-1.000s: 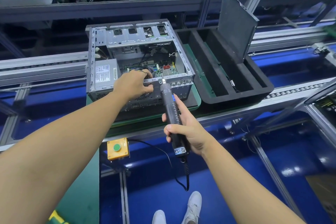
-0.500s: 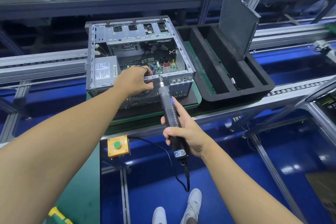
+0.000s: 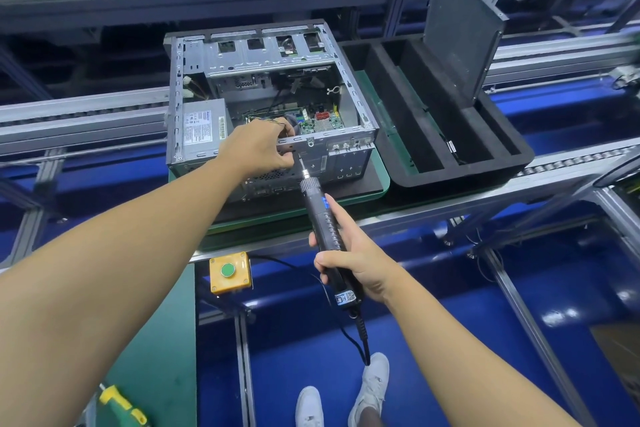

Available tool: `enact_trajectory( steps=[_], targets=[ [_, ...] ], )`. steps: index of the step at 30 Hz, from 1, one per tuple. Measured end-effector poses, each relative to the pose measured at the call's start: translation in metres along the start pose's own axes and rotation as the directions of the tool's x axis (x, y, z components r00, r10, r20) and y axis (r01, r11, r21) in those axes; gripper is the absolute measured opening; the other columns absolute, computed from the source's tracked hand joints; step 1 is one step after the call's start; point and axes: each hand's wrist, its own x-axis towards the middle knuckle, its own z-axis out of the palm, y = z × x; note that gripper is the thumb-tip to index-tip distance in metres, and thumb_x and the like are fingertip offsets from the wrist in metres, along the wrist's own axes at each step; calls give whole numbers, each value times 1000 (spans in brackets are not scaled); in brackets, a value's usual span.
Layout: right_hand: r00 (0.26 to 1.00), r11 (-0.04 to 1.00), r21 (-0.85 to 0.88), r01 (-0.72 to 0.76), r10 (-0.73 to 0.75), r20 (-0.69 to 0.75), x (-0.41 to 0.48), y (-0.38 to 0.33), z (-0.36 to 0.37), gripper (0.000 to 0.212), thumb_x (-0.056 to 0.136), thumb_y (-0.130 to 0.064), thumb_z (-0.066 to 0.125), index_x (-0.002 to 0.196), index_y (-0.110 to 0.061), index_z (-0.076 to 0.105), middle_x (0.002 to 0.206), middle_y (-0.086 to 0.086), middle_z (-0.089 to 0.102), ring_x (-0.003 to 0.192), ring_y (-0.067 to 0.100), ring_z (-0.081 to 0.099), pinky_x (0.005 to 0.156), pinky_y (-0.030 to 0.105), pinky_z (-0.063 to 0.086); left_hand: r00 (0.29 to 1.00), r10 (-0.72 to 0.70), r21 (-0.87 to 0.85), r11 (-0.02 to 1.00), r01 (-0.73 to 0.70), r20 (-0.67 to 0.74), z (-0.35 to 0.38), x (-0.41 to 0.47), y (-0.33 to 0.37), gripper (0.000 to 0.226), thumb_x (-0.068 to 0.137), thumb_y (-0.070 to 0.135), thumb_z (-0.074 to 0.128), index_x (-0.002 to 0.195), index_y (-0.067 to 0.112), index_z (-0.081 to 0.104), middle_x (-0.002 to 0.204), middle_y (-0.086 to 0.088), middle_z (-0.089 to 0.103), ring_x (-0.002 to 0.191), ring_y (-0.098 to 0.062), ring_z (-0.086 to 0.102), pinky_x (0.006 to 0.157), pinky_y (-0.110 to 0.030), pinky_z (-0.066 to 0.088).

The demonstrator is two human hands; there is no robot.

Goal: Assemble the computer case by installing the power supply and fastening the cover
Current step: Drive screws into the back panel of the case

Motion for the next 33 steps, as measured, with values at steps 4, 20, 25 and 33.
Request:
enact_trajectory(
  steps=[4, 20, 25, 33],
  targets=[
    [1000, 1000, -9, 5, -5, -1, 6, -3, 2, 106, 82, 1, 70, 161, -48, 19, 104, 4, 65, 76, 23, 61, 69, 38, 57, 999, 21, 16, 1000, -22, 37, -2, 1, -3, 26, 76, 39, 61, 97, 40, 45, 60, 15, 58, 59, 6, 46, 64, -28, 37],
    [999, 999, -27, -25, 25, -21, 13, -4, 0, 106, 82, 5, 68, 161, -48, 20, 103, 6, 63, 76, 21, 60, 69, 39, 56, 999, 53, 47, 997, -53, -1, 0, 0, -2, 25, 76, 44, 60, 98, 35, 51, 56, 14, 49, 59, -13, 53, 63, -29, 39],
    [999, 998, -57, -27, 24, -41, 15, -3, 1, 107, 81, 1, 70, 160, -50, 19, 105, 5, 64, 77, 21, 61, 71, 41, 56, 998, 61, 52, 997, -60, -9, 2, 1, -2, 28, 76, 45, 60, 100, 33, 55, 60, 18, 50, 65, -18, 55, 64, -29, 40],
    [995, 969, -240, -57, 35, -93, 13, -14, 1, 107, 80, -10, 74, 157, -57, 17, 106, 2, 66, 73, 21, 64, 71, 41, 60, 998, 65, 52, 997, -64, -8, 3, 2, -4, 31, 77, 46, 60, 105, 33, 56, 67, 13, 57, 72, -21, 58, 65, -31, 42]
  ],
)
